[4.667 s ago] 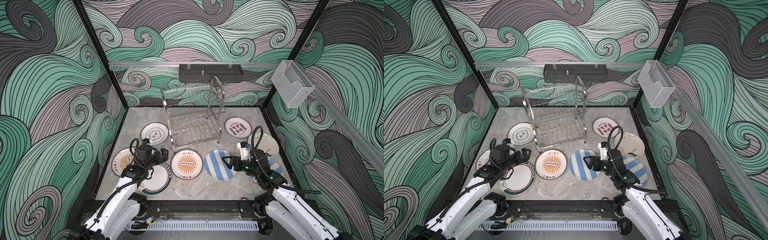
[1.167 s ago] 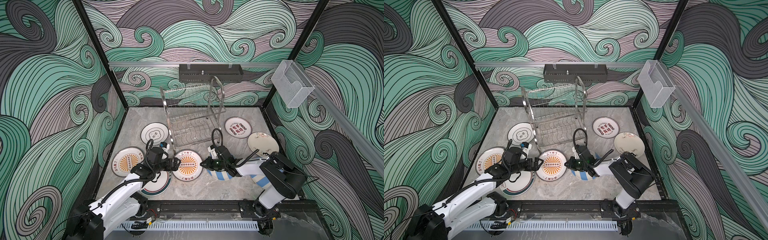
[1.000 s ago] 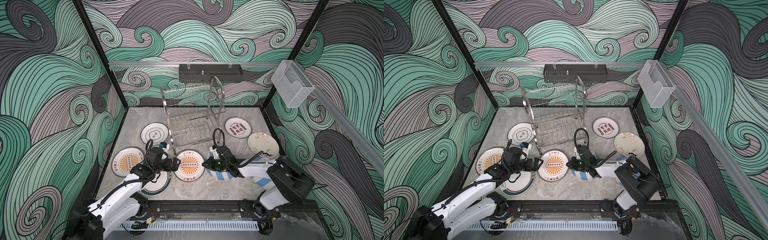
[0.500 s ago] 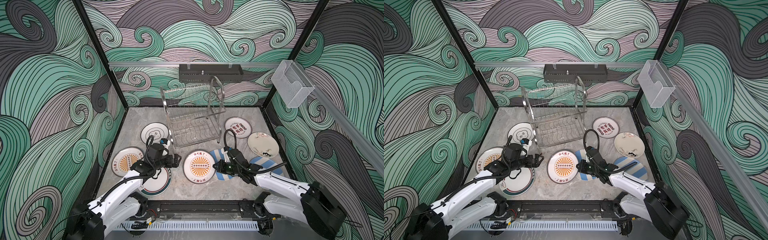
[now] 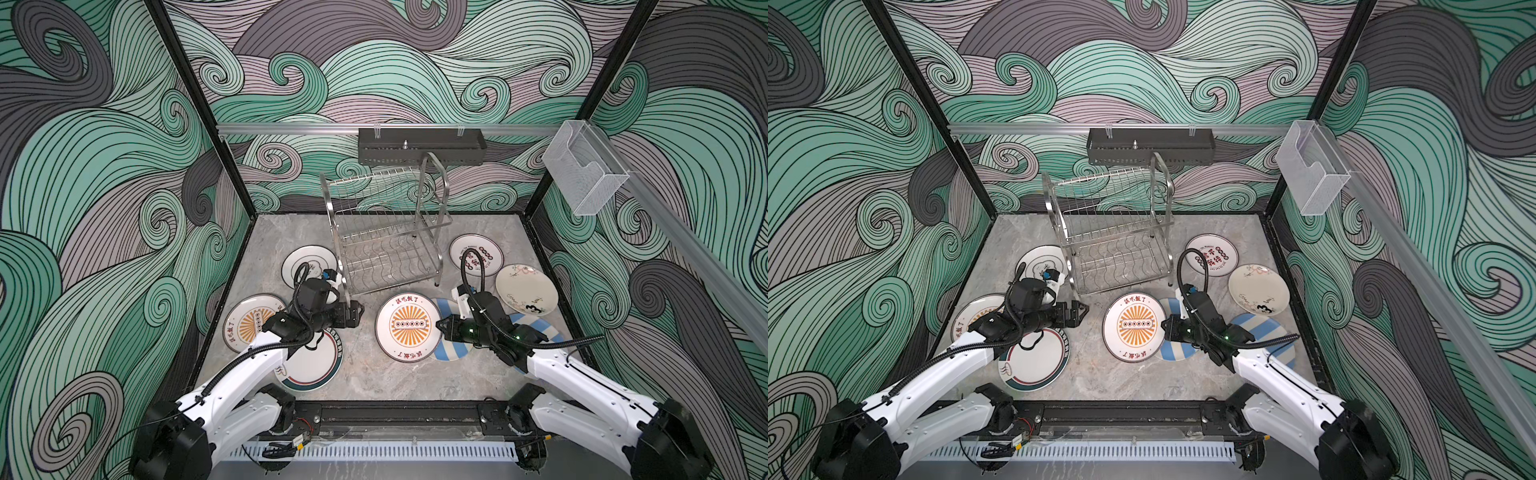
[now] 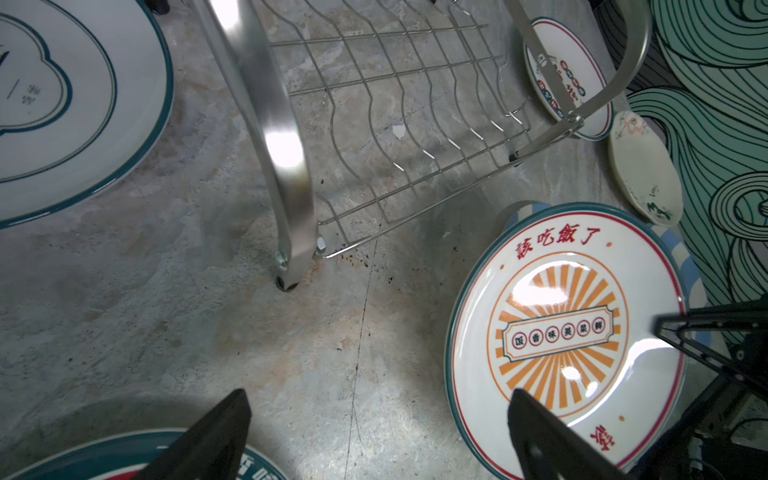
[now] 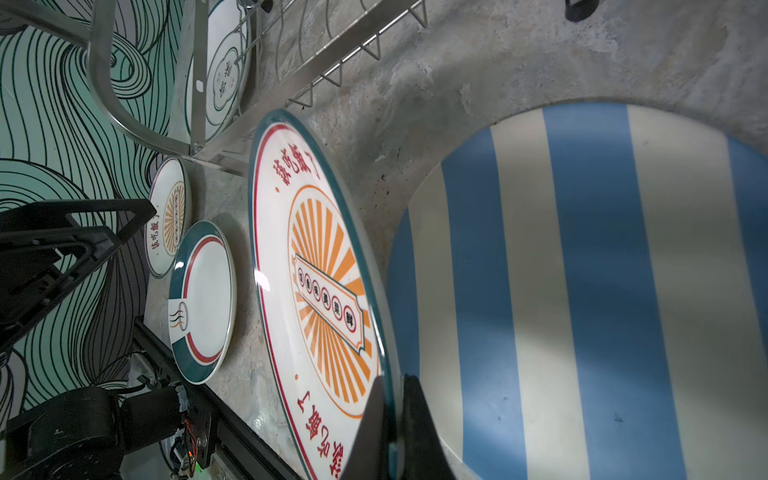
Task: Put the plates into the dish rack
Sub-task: 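Lift the orange-sunburst plate upright with the right gripper toward the rack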
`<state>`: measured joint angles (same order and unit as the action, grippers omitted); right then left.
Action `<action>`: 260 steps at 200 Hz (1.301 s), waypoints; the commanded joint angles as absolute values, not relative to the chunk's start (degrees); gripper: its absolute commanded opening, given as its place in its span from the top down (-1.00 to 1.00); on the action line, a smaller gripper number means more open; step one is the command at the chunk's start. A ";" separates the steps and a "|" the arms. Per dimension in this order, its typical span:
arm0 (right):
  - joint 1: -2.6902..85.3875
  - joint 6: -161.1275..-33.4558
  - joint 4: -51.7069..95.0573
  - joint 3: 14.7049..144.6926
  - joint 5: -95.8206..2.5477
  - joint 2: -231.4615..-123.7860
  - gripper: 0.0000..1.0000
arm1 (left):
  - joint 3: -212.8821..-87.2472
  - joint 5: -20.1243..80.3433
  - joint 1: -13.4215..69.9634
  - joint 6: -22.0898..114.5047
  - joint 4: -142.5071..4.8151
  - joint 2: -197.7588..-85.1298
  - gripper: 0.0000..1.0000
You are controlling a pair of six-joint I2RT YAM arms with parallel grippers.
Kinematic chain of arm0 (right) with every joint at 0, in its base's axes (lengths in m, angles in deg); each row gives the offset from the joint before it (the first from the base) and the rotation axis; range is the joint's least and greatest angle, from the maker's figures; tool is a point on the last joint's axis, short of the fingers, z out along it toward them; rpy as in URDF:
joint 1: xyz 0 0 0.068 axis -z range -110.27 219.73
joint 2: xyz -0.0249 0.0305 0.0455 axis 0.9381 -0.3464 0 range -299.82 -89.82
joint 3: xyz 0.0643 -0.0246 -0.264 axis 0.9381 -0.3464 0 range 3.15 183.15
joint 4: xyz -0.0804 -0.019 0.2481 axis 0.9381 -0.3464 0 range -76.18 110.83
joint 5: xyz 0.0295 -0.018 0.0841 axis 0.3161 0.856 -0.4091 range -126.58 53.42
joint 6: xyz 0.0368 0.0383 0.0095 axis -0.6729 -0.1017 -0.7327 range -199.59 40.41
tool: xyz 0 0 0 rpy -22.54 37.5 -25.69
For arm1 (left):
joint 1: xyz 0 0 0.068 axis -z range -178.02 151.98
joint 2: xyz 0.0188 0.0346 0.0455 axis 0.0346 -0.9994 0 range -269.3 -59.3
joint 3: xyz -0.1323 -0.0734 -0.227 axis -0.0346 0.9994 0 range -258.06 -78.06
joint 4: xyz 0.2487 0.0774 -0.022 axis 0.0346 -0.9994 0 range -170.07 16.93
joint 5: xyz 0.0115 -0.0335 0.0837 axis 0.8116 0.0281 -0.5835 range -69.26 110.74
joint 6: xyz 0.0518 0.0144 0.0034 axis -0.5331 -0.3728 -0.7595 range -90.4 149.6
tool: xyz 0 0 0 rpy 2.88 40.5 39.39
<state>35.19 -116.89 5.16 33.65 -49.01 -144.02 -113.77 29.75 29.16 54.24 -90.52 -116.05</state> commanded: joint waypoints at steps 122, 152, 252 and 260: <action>40.49 -102.26 -22.09 69.94 -40.79 -140.67 1.00 | -126.68 33.45 25.59 50.45 -103.28 -115.49 -0.97; 40.38 -98.44 -24.13 79.23 -35.88 -144.71 1.00 | -125.80 34.69 25.27 50.45 -102.56 -114.68 -0.97; 39.94 -91.31 -22.08 108.10 -30.64 -160.81 1.00 | -126.19 36.12 25.22 50.18 -102.69 -115.65 -0.97; 39.86 -90.58 -22.37 110.88 -28.44 -162.69 1.00 | -126.05 36.05 25.22 50.20 -102.69 -115.57 -0.97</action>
<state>40.10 -93.72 -25.68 103.59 -35.20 -159.49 -125.09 34.96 25.69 51.03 -101.82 -115.42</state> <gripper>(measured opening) 0.071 0.986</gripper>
